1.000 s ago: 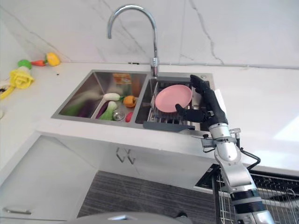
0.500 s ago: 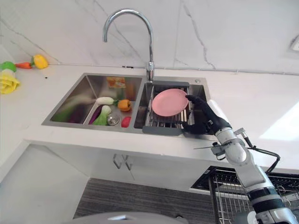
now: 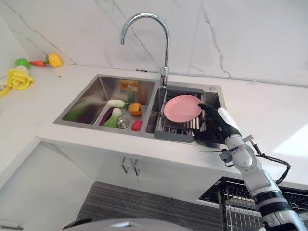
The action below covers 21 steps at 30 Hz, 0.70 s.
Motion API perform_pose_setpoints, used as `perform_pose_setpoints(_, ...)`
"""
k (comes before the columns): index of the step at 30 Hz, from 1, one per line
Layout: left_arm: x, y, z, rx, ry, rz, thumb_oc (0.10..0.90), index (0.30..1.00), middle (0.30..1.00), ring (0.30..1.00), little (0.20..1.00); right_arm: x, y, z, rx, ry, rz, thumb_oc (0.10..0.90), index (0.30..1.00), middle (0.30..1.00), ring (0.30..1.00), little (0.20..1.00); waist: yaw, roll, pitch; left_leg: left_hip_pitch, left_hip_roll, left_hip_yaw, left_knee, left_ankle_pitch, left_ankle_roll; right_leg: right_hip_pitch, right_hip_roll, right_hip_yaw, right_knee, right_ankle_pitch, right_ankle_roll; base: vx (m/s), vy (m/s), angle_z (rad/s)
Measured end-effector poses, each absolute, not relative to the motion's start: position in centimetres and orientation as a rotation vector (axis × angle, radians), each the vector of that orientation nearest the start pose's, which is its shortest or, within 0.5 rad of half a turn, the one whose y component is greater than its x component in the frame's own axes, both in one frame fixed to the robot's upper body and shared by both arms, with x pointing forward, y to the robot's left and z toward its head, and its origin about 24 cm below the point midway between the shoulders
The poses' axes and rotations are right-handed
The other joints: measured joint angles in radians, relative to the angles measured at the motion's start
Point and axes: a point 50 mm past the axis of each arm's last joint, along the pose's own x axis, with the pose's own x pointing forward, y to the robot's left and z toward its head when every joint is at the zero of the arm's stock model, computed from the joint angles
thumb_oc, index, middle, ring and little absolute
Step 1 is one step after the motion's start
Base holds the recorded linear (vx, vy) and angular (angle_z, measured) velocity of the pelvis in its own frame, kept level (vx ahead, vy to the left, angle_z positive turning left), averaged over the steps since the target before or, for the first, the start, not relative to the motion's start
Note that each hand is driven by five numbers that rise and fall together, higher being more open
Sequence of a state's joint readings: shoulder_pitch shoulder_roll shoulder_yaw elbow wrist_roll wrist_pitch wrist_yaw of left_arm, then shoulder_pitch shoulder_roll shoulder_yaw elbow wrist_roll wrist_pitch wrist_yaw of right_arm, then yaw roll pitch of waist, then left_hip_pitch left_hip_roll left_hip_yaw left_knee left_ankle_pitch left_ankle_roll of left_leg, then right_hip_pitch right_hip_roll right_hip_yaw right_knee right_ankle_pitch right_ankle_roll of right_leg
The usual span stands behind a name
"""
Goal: Place the dishes in the dishwasher.
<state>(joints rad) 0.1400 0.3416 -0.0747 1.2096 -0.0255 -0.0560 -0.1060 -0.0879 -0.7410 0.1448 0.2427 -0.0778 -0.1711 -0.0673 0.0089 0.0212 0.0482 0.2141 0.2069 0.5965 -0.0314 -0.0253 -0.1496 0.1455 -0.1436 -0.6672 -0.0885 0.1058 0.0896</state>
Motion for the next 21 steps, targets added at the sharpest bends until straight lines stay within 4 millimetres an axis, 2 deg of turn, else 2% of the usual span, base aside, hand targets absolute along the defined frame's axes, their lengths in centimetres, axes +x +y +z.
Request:
perform_pose_setpoints(4,4.1,27.6,-15.4,0.252,1.285,0.072,0.800,0.900,0.900,0.900,0.900,26.4,-27.8,6.4,-0.919,0.008,0.018,0.800,0.900,0.900,0.900,0.900,0.017,-0.011,-0.002,-0.009,-0.009,-0.013,0.001,-0.002,0.006,0.000,-0.009,-0.015,0.000,0.002,0.003,0.01,0.016,0.09)
perform_pose_setpoints(12,4.6,27.5,-15.3,0.263,1.245,0.072,0.800,0.900,0.900,0.900,0.900,26.4,-28.0,6.4,-1.075,-0.015,0.000,0.800,0.900,0.900,0.900,0.900,0.041,-0.016,-0.001,-0.024,-0.017,-0.045,0.002,0.000,0.011,0.002,-0.015,-0.043,0.000,0.008,0.011,0.02,0.009,0.12)
perform_pose_setpoints(21,5.1,27.4,-15.2,0.298,1.225,0.046,0.800,0.900,0.900,0.900,0.900,26.4,-28.4,6.1,-1.184,-0.020,-0.015,0.800,0.900,0.900,0.900,0.900,0.042,-0.020,0.001,-0.023,-0.027,-0.055,0.000,-0.004,0.019,0.008,-0.024,-0.051,-0.001,0.012,0.018,0.01,0.000,0.04)
